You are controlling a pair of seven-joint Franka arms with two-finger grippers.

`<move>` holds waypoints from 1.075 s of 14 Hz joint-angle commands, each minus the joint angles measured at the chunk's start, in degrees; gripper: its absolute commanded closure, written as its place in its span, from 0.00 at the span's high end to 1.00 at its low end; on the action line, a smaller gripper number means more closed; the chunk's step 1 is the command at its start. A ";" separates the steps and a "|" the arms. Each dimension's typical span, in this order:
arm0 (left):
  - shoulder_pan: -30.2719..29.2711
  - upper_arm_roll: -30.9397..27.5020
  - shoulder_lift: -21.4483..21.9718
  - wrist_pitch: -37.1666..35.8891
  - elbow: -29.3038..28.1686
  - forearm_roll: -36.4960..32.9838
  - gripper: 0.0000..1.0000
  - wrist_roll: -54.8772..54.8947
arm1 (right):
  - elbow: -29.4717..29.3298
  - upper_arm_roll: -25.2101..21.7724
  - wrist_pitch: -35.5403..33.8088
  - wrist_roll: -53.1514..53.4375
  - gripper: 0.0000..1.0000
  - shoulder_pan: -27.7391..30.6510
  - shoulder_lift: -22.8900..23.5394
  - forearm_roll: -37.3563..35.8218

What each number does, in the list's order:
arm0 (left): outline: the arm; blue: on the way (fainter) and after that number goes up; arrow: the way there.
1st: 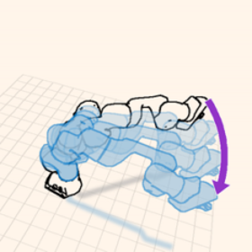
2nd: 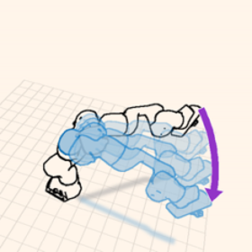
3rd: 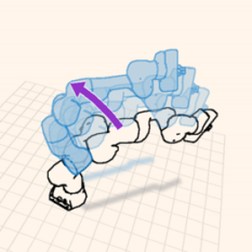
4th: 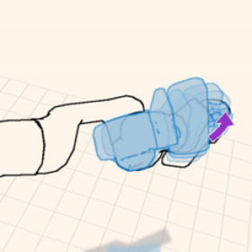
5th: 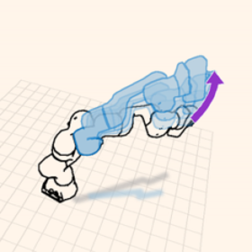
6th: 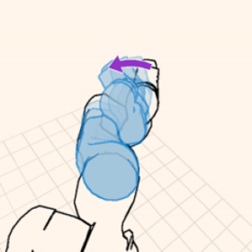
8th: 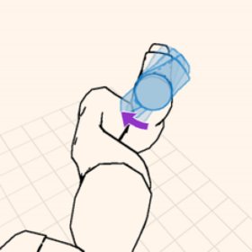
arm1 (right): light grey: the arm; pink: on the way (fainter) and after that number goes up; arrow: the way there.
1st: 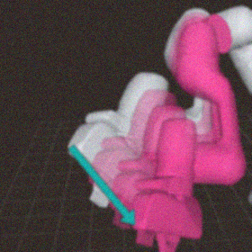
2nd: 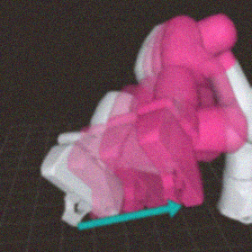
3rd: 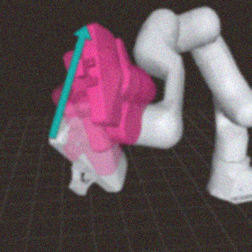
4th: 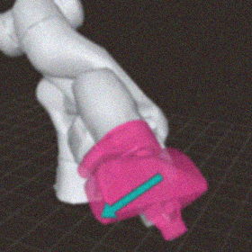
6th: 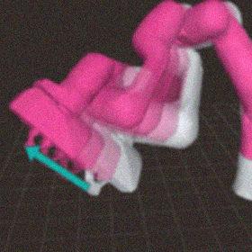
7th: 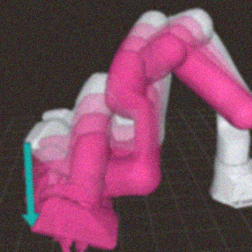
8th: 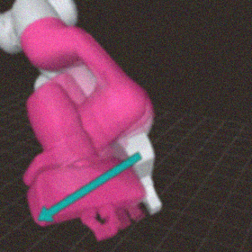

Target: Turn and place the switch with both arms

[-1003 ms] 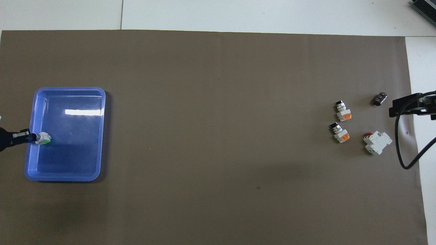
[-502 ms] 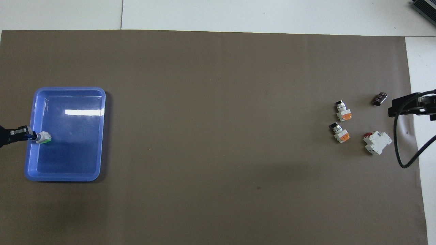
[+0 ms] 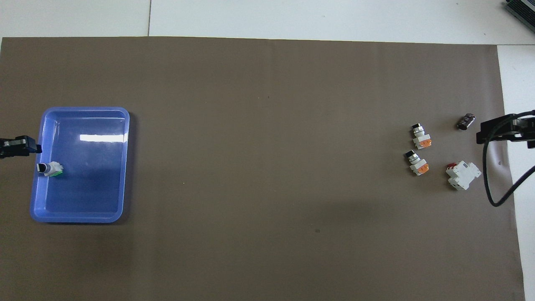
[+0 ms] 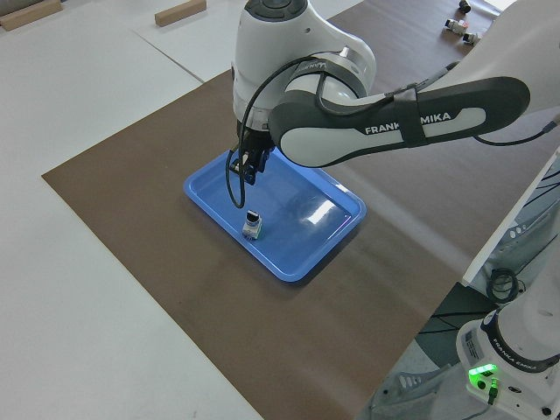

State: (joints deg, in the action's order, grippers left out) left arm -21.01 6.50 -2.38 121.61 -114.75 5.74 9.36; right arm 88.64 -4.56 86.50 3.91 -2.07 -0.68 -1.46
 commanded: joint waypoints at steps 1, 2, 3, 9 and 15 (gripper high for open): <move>4.64 -0.61 -2.01 -3.56 4.79 -1.26 0.38 -2.67 | 1.27 0.16 0.07 0.93 1.00 0.22 -1.08 0.23; 6.31 -0.52 -2.10 -4.35 6.02 -3.44 0.38 -4.42 | 1.27 0.16 0.07 0.93 1.00 0.31 -1.08 0.23; 8.94 -0.44 -2.19 -6.01 7.16 -6.68 0.38 -5.14 | 1.27 0.16 0.07 0.93 1.00 0.31 -1.08 0.23; 18.53 0.09 -6.32 -21.83 22.26 -11.29 0.42 -4.62 | 1.53 0.16 0.07 0.58 1.00 0.57 -1.34 0.23; 19.42 1.15 -5.97 -35.10 32.12 -5.66 0.42 -4.44 | 1.88 0.07 0.16 0.75 1.00 0.66 -1.43 0.23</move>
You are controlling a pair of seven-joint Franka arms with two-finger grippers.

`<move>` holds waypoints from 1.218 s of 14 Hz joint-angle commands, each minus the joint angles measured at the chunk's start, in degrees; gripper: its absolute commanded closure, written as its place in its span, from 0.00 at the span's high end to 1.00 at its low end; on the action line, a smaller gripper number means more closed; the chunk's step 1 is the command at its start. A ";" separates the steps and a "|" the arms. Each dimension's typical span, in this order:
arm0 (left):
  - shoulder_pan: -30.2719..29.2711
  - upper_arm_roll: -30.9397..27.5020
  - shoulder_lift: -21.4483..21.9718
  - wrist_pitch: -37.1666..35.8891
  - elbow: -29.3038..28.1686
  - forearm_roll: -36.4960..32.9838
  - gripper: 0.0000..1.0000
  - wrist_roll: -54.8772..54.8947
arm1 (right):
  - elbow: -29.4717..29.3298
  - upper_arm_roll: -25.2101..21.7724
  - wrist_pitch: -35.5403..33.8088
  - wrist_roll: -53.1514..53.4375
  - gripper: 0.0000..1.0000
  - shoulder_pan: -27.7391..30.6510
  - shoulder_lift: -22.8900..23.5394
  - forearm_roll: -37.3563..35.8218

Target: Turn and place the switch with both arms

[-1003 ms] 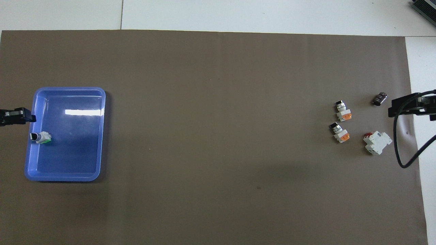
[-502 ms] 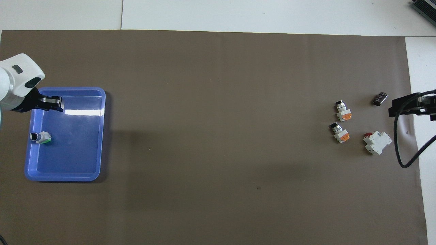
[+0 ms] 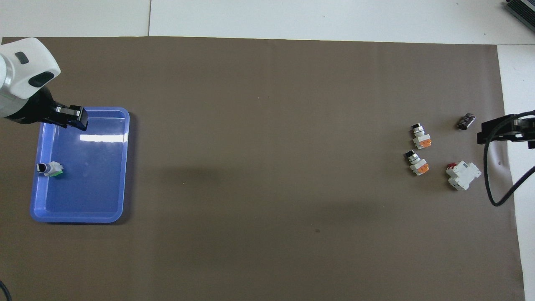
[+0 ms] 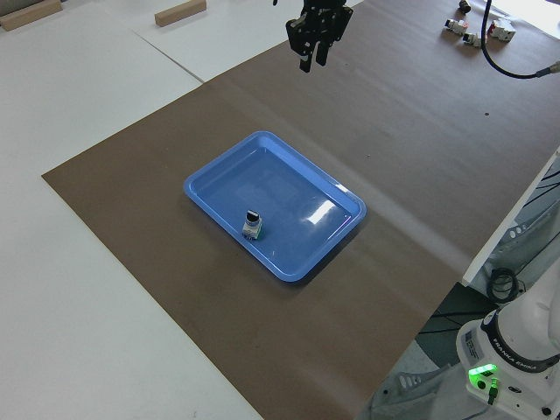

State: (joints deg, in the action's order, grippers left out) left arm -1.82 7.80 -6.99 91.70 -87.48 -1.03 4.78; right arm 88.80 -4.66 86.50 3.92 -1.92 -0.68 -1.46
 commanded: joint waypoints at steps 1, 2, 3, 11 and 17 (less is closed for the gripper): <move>0.24 -0.06 -1.18 -7.21 6.00 1.12 0.42 0.14 | 1.82 0.18 0.25 0.74 1.00 0.52 -1.43 0.23; 0.24 -0.24 -1.01 -9.24 6.70 1.12 0.43 0.14 | 1.99 0.18 0.25 0.74 1.00 0.52 -1.51 0.23; 0.24 -0.15 -0.83 -11.26 7.67 1.12 0.46 0.14 | 1.99 0.09 0.33 0.74 1.00 0.52 -1.52 0.23; -0.55 -0.59 4.36 -8.47 5.48 3.58 1.00 1.81 | 2.61 -0.08 0.33 0.91 1.00 0.52 -1.87 0.23; -0.64 -0.68 4.36 -6.80 5.31 3.49 1.00 1.37 | 3.57 -0.08 0.42 2.23 1.00 0.52 -2.31 0.23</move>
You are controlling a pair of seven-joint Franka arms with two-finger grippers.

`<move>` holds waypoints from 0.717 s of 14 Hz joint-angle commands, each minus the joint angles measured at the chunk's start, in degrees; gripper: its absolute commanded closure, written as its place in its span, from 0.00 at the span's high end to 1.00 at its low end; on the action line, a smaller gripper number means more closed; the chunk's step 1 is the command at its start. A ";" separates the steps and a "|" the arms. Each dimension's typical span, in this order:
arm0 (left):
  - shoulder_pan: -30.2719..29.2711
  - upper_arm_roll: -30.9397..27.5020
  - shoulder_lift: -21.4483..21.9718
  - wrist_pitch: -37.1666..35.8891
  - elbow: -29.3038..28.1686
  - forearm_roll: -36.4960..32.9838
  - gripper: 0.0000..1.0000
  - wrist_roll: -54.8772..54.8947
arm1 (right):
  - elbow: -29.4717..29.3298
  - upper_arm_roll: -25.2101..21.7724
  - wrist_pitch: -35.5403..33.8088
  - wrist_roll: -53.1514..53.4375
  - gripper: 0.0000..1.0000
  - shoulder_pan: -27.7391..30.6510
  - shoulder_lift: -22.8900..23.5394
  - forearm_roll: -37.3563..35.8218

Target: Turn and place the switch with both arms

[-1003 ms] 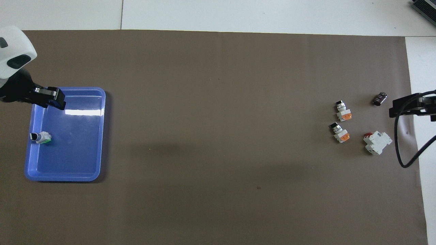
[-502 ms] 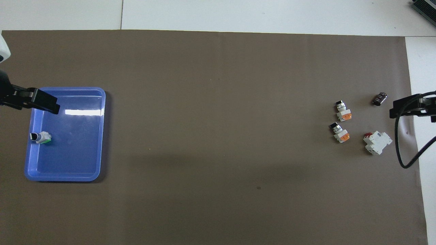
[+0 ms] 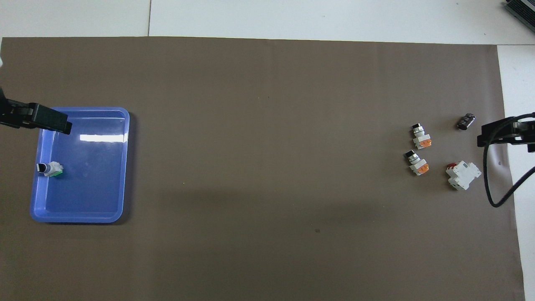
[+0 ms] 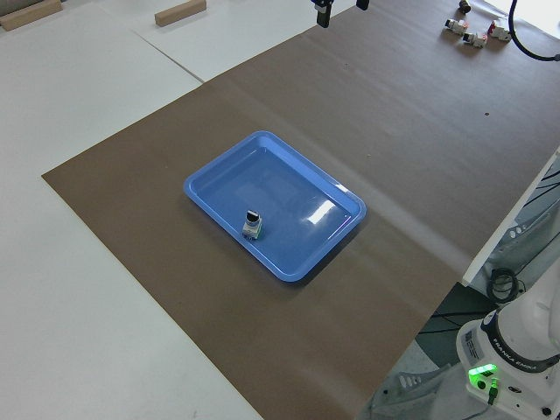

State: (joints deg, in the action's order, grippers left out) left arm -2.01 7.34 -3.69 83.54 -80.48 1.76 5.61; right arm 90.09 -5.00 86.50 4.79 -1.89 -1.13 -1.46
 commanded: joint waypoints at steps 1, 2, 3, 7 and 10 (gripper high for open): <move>-0.45 -0.22 1.14 1.36 -1.87 0.70 1.00 0.63 | 2.28 0.17 0.51 1.54 1.00 0.48 -1.86 0.23; -0.45 -0.22 1.23 1.36 -2.05 0.35 1.00 0.63 | 2.37 0.17 0.51 2.15 1.00 0.48 -1.86 0.23; -0.54 -0.22 1.23 1.36 -2.05 0.26 1.00 0.46 | 2.37 0.17 0.51 2.24 1.00 0.57 -1.86 0.23; -0.63 -0.22 1.41 1.36 -2.58 0.17 1.00 -2.18 | 2.37 0.17 0.51 2.07 1.00 0.48 -1.86 0.23; -0.63 -0.22 1.58 1.45 -2.75 0.00 1.00 -2.18 | 2.37 0.17 0.42 -0.30 1.00 0.57 -1.95 0.23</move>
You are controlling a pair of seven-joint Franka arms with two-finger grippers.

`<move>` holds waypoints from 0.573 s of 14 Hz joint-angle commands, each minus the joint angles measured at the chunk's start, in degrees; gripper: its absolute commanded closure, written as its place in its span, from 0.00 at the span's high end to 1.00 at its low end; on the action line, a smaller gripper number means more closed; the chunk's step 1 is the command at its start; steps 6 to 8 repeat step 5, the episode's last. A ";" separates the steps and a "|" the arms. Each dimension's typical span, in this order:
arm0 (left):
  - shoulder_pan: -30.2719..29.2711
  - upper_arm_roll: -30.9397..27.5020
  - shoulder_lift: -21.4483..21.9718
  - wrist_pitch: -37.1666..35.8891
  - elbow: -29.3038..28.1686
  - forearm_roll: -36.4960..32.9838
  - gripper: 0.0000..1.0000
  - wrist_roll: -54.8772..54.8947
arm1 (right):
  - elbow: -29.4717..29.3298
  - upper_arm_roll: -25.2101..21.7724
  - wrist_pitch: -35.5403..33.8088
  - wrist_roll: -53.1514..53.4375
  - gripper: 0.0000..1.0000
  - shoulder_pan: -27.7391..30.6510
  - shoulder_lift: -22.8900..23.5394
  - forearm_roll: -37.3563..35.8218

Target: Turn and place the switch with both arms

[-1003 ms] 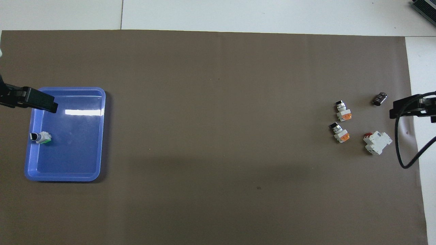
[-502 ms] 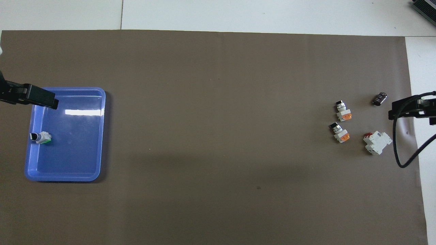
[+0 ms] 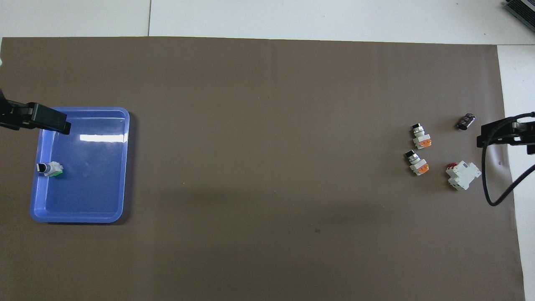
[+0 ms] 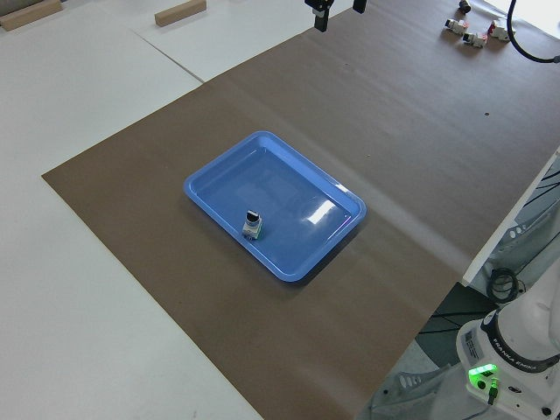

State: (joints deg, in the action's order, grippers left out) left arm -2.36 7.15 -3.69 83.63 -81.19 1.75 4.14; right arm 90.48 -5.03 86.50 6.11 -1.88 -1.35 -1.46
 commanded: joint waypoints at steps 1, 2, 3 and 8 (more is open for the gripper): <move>-0.28 -0.03 1.58 1.45 -2.04 -0.34 1.00 -0.71 | 1.98 0.20 0.42 -2.42 1.00 0.56 -1.73 0.23; -0.28 -0.03 1.58 1.45 -2.13 -0.96 1.00 -0.71 | 1.98 0.20 0.42 -3.38 1.00 0.56 -1.73 0.23; -0.28 -0.03 1.58 1.45 -2.13 -1.22 1.00 -0.71 | 1.98 0.11 0.42 -4.17 1.00 0.56 -1.73 0.23; -0.28 -0.03 1.58 1.45 -2.13 -1.23 1.00 -0.71 | 1.98 0.11 0.42 -4.27 1.00 0.56 -1.73 0.23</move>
